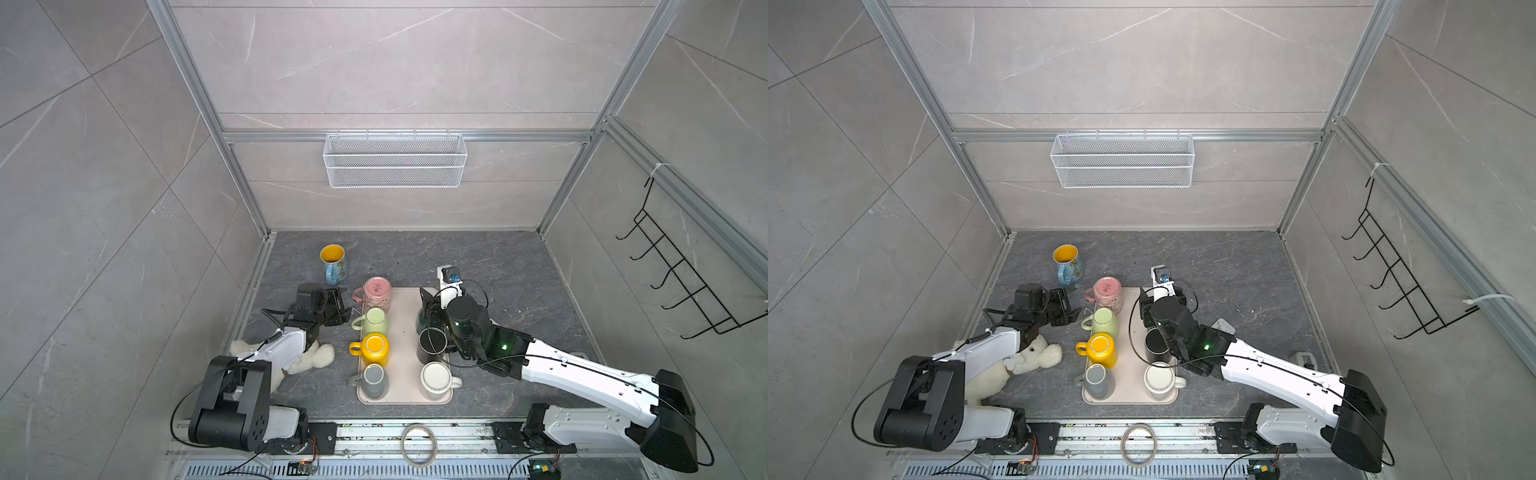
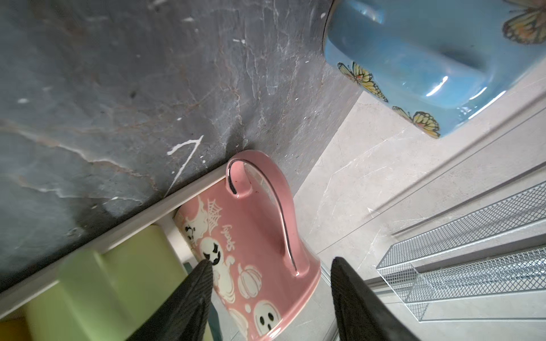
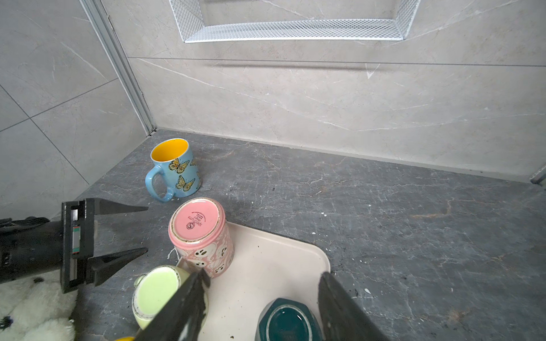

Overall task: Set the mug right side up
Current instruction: 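Release the blue mug and move the left gripper to the pink ghost mug, then close the left gripper on the upside-down pink ghost mug's handle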

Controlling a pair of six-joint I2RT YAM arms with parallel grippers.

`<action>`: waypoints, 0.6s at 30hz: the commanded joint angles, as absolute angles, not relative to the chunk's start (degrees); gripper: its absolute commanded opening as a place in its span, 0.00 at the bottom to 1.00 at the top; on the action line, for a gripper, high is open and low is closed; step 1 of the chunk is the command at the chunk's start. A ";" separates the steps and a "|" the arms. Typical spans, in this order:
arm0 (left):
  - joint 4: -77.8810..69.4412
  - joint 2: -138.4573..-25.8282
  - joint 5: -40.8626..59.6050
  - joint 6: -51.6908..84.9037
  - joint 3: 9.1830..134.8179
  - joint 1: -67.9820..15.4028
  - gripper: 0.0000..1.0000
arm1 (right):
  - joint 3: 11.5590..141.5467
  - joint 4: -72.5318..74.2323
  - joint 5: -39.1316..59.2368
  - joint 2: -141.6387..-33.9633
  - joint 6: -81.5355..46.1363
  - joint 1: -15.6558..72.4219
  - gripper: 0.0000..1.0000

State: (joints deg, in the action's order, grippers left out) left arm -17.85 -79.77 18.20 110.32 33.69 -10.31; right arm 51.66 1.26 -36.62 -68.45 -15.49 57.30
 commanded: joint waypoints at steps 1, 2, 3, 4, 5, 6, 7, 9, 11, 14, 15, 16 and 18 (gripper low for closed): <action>-25.29 -82.35 18.62 112.78 35.86 -10.81 0.66 | 51.98 -0.16 -37.57 -66.46 -16.60 57.20 0.63; -26.07 -82.86 18.16 113.05 35.95 -10.86 0.66 | 51.86 -0.30 -37.90 -66.21 -16.61 57.13 0.63; -26.35 -83.33 17.80 113.04 36.03 -10.93 0.66 | 51.70 -0.50 -38.02 -65.95 -16.79 57.13 0.63; -26.41 -83.77 17.40 113.03 36.25 -10.96 0.66 | 51.68 -0.71 -38.24 -65.77 -16.81 57.13 0.63; -26.42 -84.30 17.22 113.08 36.50 -11.01 0.66 | 51.59 -0.92 -38.45 -65.66 -16.90 57.13 0.63; -26.66 -84.82 17.16 113.07 36.72 -11.14 0.66 | 51.61 -1.14 -38.71 -65.57 -16.92 57.18 0.63; -27.23 -85.47 17.21 113.18 36.97 -11.28 0.66 | 51.59 -1.40 -38.84 -65.43 -16.92 57.13 0.63; -28.67 -86.94 17.14 113.90 37.26 -11.76 0.66 | 51.52 -1.66 -39.04 -65.35 -16.98 57.16 0.63; -30.23 -88.24 17.13 114.38 37.53 -12.21 0.66 | 51.52 -1.63 -39.22 -65.38 -16.97 57.17 0.63; -31.94 -90.20 17.17 114.66 38.12 -12.57 0.65 | 51.50 -1.66 -39.34 -65.57 -16.99 57.20 0.63; -32.08 -90.71 17.31 114.72 38.29 -12.64 0.65 | 51.55 -1.67 -39.42 -65.64 -16.97 57.14 0.63; -32.39 -91.23 17.48 114.70 38.47 -12.75 0.65 | 51.55 -1.67 -39.45 -65.63 -16.97 57.14 0.63; -32.94 -92.05 17.22 114.71 38.67 -12.92 0.65 | 51.51 -1.67 -39.55 -65.61 -16.91 57.17 0.63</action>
